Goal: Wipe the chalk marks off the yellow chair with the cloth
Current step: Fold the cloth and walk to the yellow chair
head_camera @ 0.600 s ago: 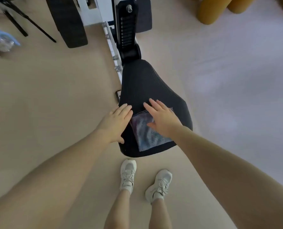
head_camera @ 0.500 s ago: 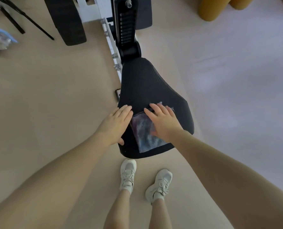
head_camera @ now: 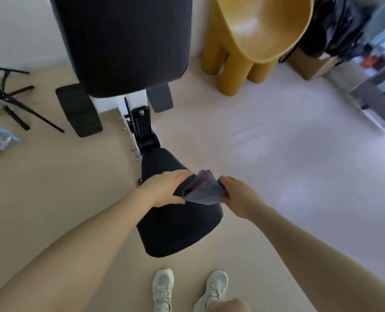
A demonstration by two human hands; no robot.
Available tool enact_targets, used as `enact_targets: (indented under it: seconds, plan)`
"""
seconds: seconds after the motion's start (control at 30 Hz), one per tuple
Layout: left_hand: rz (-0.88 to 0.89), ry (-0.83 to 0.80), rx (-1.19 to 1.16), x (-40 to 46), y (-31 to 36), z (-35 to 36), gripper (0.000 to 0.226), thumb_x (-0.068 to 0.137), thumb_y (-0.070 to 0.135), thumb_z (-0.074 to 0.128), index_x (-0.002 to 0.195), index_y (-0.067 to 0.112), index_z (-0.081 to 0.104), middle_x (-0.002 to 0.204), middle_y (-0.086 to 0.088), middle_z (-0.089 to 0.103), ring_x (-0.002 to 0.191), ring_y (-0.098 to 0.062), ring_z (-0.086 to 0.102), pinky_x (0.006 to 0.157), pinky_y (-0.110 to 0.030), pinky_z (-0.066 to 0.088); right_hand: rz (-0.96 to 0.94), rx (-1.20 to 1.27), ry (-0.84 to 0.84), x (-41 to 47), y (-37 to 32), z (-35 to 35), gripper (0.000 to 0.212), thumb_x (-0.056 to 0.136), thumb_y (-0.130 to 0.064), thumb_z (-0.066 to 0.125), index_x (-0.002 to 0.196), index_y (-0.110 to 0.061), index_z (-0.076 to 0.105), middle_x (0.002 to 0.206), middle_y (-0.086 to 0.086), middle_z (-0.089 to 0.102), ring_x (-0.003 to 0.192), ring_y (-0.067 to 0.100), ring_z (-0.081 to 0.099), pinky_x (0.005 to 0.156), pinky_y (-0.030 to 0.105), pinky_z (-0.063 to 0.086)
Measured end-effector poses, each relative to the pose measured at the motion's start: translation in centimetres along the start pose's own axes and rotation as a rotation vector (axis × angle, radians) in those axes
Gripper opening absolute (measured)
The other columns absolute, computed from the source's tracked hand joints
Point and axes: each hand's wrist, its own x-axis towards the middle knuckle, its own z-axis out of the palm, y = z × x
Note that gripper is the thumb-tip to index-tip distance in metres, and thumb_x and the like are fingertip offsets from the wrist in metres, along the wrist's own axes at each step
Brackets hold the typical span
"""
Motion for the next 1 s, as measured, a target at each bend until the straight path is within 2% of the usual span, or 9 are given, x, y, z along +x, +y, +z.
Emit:
enact_targets:
  seconds: [0.2, 0.3, 0.37, 0.53, 0.63, 0.7, 0.83, 0.93, 1.0]
  plan:
    - [0.115, 0.179, -0.318, 2.7, 9.5, -8.7, 0.041, 0.092, 0.026, 0.057, 0.131, 0.02, 0.043, 0.123, -0.004, 0.058, 0.108, -0.023, 0.057, 0.085, -0.028, 0.047, 0.071, 0.185, 0.207, -3.2, 3.5, -10.0, 0.027, 0.087, -0.016, 0.056, 0.108, -0.003, 0.045, 0.096, 0.016, 0.062, 0.084, 0.034, 0.056, 0.066, 0.034, 0.042]
    - [0.123, 0.235, -0.448, 5.7, 13.6, -11.3, 0.021, 0.095, 0.018, 0.05, 0.117, 0.016, 0.05, 0.104, 0.0, 0.057, 0.098, -0.021, 0.059, 0.068, -0.016, 0.046, 0.118, 0.307, 0.286, -3.3, 6.6, -13.1, 0.035, 0.085, -0.019, 0.06, 0.115, -0.007, 0.046, 0.096, 0.014, 0.062, 0.086, 0.032, 0.056, 0.072, 0.035, 0.044]
    - [0.115, 0.221, -0.54, 8.1, 16.0, -12.2, 0.019, 0.097, 0.019, 0.047, 0.116, 0.018, 0.051, 0.105, 0.001, 0.058, 0.098, -0.018, 0.058, 0.07, -0.016, 0.046, 0.165, 0.418, 0.276, -2.9, 9.5, -15.0, 0.038, 0.084, -0.022, 0.062, 0.118, -0.012, 0.049, 0.098, 0.01, 0.063, 0.088, 0.027, 0.057, 0.075, 0.032, 0.044]
    - [0.046, 0.164, -0.648, 15.2, 22.4, -13.7, 0.011, 0.097, 0.018, 0.046, 0.107, 0.021, 0.051, 0.107, -0.002, 0.061, 0.095, -0.015, 0.057, 0.068, -0.015, 0.045, 0.238, 0.766, -0.035, -2.4, 19.8, -19.6, 0.022, 0.078, -0.025, 0.069, 0.095, -0.012, 0.067, 0.096, 0.009, 0.07, 0.092, 0.027, 0.064, 0.086, 0.043, 0.052]
    - [-0.019, 0.14, -0.699, 19.5, 26.1, -14.7, 0.013, 0.098, 0.022, 0.045, 0.109, 0.022, 0.052, 0.112, -0.002, 0.059, 0.104, -0.019, 0.057, 0.081, -0.025, 0.049, 0.268, 1.115, -0.084, -2.1, 25.9, -22.5, 0.027, 0.08, -0.015, 0.066, 0.106, -0.007, 0.063, 0.106, 0.014, 0.068, 0.1, 0.033, 0.063, 0.085, 0.044, 0.052]
    - [-0.082, 0.148, -0.714, 22.4, 28.4, -15.4, 0.014, 0.098, 0.024, 0.045, 0.11, 0.021, 0.052, 0.107, -0.001, 0.059, 0.103, -0.019, 0.056, 0.081, -0.026, 0.048, 0.25, 1.178, -0.114, -1.7, 29.3, -24.3, 0.027, 0.084, -0.007, 0.061, 0.111, -0.005, 0.06, 0.107, 0.015, 0.066, 0.098, 0.031, 0.062, 0.08, 0.039, 0.053]
    - [-0.166, 0.318, -0.777, 27.7, 31.3, -16.3, 0.012, 0.095, 0.019, 0.051, 0.106, 0.017, 0.048, 0.1, -0.003, 0.056, 0.095, -0.018, 0.052, 0.068, -0.023, 0.043, 0.246, 1.215, -0.057, 0.0, 34.1, -27.4, 0.019, 0.086, -0.001, 0.057, 0.105, -0.007, 0.059, 0.099, 0.012, 0.063, 0.087, 0.024, 0.06, 0.071, 0.029, 0.051]
    - [-0.053, 0.379, -0.559, 31.2, 33.6, -17.2, 0.019, 0.093, 0.02, 0.055, 0.111, 0.017, 0.055, 0.111, 0.002, 0.048, 0.106, -0.013, 0.045, 0.085, -0.024, 0.038, 0.221, 1.277, 0.027, 2.4, 35.9, -29.1, 0.022, 0.086, 0.001, 0.058, 0.107, -0.003, 0.058, 0.106, 0.021, 0.062, 0.092, 0.027, 0.059, 0.079, 0.035, 0.05]
    - [0.04, 0.246, -0.674, 33.7, 35.2, -17.7, 0.026, 0.09, 0.023, 0.06, 0.114, 0.016, 0.054, 0.112, 0.002, 0.053, 0.109, -0.015, 0.051, 0.092, -0.027, 0.042, 0.186, 1.318, 0.043, 4.3, 36.8, -30.6, 0.028, 0.084, 0.006, 0.056, 0.112, 0.0, 0.054, 0.108, 0.022, 0.06, 0.096, 0.029, 0.058, 0.085, 0.038, 0.049]
